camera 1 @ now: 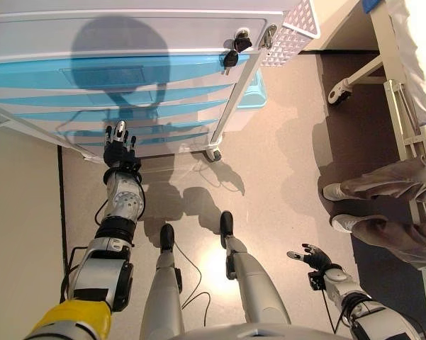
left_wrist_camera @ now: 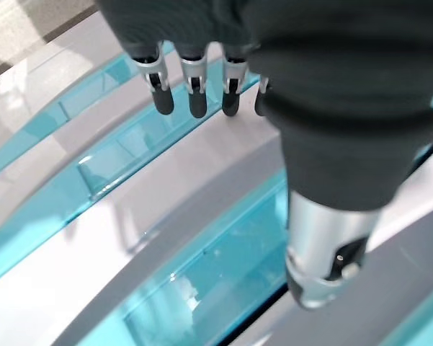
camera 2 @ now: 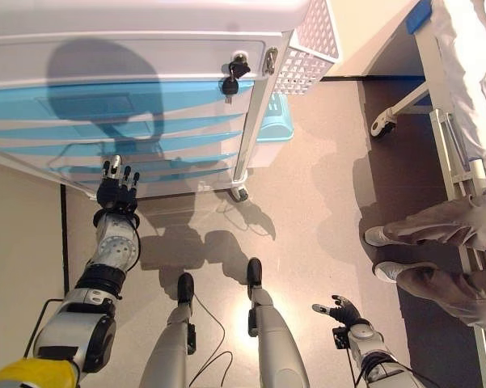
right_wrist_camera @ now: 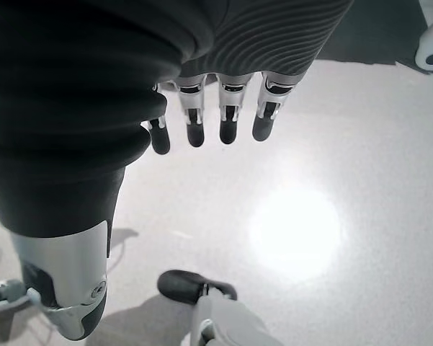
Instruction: Open the drawer and pick up the medicine
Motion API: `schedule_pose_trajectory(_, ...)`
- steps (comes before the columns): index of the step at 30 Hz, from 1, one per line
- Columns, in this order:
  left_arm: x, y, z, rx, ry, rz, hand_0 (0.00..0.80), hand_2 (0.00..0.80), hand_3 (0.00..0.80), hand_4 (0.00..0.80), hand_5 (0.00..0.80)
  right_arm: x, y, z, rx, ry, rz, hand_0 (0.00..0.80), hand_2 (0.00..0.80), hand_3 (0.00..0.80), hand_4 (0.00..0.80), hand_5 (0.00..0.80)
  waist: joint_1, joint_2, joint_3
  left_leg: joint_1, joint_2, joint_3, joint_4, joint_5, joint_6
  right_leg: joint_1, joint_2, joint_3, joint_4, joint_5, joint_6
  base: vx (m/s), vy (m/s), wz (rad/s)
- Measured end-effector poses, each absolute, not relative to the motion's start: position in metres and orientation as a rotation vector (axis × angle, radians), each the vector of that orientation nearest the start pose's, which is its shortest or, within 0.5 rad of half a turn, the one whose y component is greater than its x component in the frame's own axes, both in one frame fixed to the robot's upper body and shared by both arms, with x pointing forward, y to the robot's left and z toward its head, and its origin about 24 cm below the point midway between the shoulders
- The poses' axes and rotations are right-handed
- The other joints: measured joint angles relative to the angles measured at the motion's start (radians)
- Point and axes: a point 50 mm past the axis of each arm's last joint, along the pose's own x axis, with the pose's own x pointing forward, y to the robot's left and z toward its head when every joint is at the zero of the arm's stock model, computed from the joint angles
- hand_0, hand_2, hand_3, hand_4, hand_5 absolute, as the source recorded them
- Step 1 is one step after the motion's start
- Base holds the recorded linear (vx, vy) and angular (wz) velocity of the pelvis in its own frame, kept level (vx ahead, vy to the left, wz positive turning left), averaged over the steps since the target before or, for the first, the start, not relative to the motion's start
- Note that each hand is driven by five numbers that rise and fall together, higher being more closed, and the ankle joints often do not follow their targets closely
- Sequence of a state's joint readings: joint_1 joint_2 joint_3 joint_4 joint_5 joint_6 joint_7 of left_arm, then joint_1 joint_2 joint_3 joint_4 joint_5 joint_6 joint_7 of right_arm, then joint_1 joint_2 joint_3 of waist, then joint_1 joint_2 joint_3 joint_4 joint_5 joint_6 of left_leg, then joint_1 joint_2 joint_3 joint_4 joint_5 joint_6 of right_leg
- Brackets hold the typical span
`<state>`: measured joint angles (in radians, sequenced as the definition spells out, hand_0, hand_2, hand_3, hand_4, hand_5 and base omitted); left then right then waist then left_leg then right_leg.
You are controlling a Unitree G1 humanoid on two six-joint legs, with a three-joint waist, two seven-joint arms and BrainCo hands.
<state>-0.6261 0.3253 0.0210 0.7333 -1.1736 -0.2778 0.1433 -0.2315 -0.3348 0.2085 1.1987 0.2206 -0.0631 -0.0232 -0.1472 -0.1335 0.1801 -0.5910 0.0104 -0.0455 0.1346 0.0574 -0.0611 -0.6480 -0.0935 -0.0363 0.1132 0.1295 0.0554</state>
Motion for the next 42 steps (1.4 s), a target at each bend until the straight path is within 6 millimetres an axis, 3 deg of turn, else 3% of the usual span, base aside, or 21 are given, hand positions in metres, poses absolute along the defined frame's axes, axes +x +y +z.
schedule_pose_trajectory(13,0.359,0.229,0.1,-0.925,-0.199,0.326,0.0,0.0,0.0,0.0,0.0,0.193,-0.255,-0.117,-0.253,0.905,-0.129,0.0,0.0,0.0,0.0,0.0,0.004,-0.001,0.038,0.0,-0.001,-0.002,0.0,0.002,0.0,0.0,-0.001,-0.001,0.001,0.0,0.0,0.0,0.0,0.0)
schedule_pose_trajectory(30,0.356,0.19,0.113,-0.948,-0.226,0.133,0.0,0.0,0.0,0.0,0.0,0.193,-0.254,-0.117,-0.248,0.905,-0.116,0.0,0.0,0.0,0.0,0.0,0.025,-0.001,0.081,0.014,-0.012,-0.008,0.001,0.005,0.008,0.011,-0.012,-0.003,0.013,-0.003,0.004,-0.001,0.0,0.0)
schedule_pose_trajectory(42,0.354,0.178,0.119,-0.956,-0.241,0.052,0.0,0.0,0.0,0.0,0.0,0.193,-0.254,-0.117,-0.246,0.906,-0.111,0.0,0.0,0.0,0.0,0.0,0.023,0.0,0.081,0.016,-0.014,-0.007,0.0,0.006,0.01,0.011,-0.014,-0.002,0.014,-0.003,0.006,0.0,0.0,0.0)
